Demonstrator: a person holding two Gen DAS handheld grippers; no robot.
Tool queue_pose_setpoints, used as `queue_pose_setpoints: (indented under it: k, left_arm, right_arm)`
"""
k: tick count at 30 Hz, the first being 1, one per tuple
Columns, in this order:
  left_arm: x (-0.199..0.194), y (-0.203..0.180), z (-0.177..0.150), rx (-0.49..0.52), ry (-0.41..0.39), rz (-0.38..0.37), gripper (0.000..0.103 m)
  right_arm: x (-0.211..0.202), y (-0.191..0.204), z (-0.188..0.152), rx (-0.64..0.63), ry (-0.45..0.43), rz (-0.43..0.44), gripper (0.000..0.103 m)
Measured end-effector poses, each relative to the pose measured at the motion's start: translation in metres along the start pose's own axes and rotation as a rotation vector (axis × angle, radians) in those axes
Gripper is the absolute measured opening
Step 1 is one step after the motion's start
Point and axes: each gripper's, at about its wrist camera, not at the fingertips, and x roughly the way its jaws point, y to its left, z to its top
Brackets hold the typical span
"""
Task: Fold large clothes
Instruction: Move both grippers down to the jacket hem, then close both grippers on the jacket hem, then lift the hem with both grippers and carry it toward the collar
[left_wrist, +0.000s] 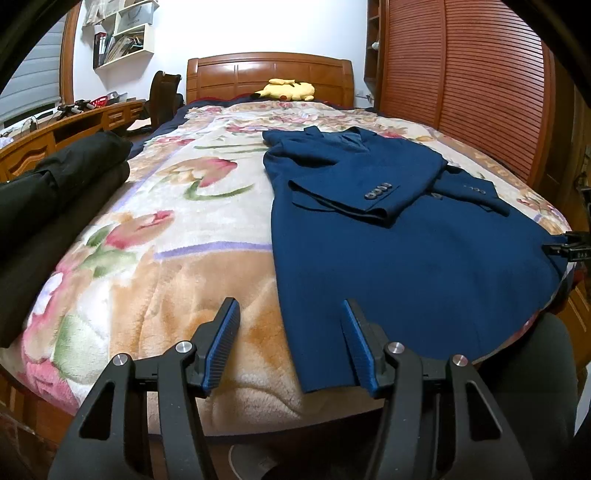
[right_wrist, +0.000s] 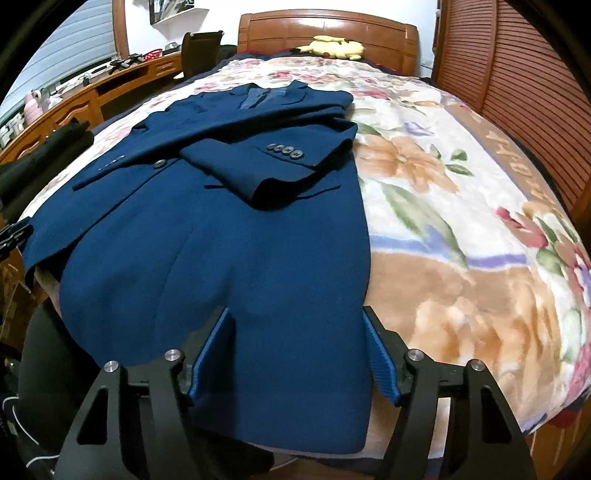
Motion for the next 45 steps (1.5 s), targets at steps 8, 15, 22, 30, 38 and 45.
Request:
queue_pose_setpoints:
  k: [8,15,22,30,38,45]
  left_arm:
    - [0.000,0.000,0.000,0.001,0.001,-0.002,0.058]
    - [-0.003,-0.001,-0.005,-0.008,-0.002,-0.014,0.056]
    - [-0.007,-0.001,-0.015,-0.029,0.003,-0.050,0.055]
    - [-0.018,-0.009,-0.011,-0.009,-0.001,-0.088,0.006]
    - [-0.065,-0.013,0.033,0.001,-0.168,-0.091,0.005]
    - [-0.084,-0.015,0.084,0.015,-0.232,-0.116,0.004]
  right_arm:
    - [0.002,0.002,-0.001,-0.003,-0.001,0.015,0.058]
    - [-0.005,0.011,0.000,-0.035,-0.012,0.037,0.024]
    - [0.003,0.007,0.003,-0.019,0.004,0.043,0.024]
    - [0.003,0.013,0.009,-0.053,0.019,0.025,0.019]
    - [-0.019,0.014,0.026,-0.045,-0.100,0.015,0.007]
    - [-0.055,0.016,0.051,-0.012,-0.244,0.005,0.006]
